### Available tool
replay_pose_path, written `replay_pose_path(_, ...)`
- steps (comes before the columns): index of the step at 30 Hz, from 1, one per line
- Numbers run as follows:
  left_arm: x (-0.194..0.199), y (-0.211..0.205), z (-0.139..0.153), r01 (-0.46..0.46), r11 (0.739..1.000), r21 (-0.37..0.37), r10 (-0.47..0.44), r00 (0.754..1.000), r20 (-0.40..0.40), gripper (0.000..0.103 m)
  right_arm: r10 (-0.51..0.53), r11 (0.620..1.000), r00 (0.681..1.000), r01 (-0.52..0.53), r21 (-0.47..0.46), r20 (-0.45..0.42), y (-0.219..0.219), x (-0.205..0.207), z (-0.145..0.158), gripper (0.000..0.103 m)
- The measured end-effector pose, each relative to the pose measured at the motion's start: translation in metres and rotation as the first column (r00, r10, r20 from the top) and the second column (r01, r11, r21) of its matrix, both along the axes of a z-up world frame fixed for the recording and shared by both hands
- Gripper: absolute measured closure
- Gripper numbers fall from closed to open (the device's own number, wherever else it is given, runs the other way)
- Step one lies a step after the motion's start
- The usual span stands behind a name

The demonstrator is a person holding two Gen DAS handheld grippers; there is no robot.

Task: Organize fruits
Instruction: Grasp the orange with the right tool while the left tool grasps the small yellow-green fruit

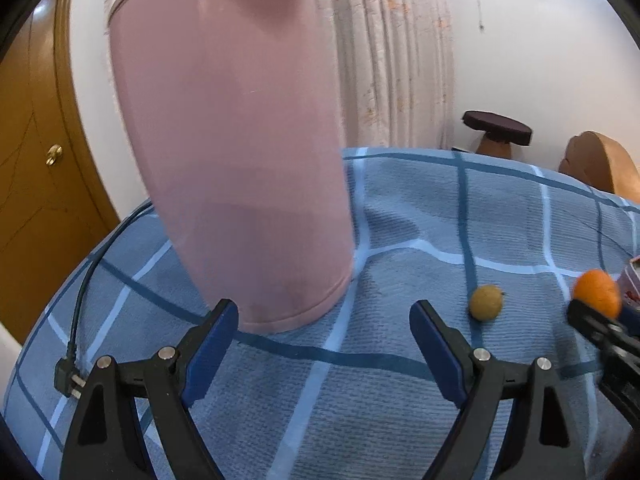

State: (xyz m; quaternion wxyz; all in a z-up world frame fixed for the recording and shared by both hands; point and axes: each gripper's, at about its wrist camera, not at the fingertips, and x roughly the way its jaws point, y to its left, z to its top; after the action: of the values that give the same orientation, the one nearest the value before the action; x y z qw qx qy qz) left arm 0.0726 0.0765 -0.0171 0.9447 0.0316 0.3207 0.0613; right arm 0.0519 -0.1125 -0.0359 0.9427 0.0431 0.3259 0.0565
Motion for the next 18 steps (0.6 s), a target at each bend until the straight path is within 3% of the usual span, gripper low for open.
replay_pose_path(5,-0.004,-0.017,0.003,0.126,0.991,-0.055,-0.125,0.992,0.015,0.014,-0.035,0.998,0.993,0.040,-0.040,0.113,-0.015,-0.038,0.009,0.053)
replay_pose_path(10,0.000,-0.035,0.003,0.210,0.963,-0.166,-0.213,0.977,0.003,0.015,-0.048,0.998,0.988,0.055,-0.043,0.150,-0.014,-0.050,0.015,0.053)
replay_pose_path(14,0.015,-0.067,0.000,0.251,0.961,-0.119,-0.258,0.965,-0.046,0.015,-0.053,0.998,0.989,0.057,-0.023,0.140,-0.018,-0.054,0.018,0.053)
replay_pose_path(17,0.029,-0.084,-0.005,0.278,0.956,-0.092,-0.286,0.955,-0.077,0.031,-0.058,0.998,0.991,0.059,-0.005,0.124,-0.020,-0.050,0.017,0.053)
replay_pose_path(18,0.036,-0.089,-0.008,0.282,0.955,-0.093,-0.291,0.951,-0.102,0.041,-0.060,0.998,0.991,0.060,0.000,0.120,-0.022,-0.052,0.017,0.053)
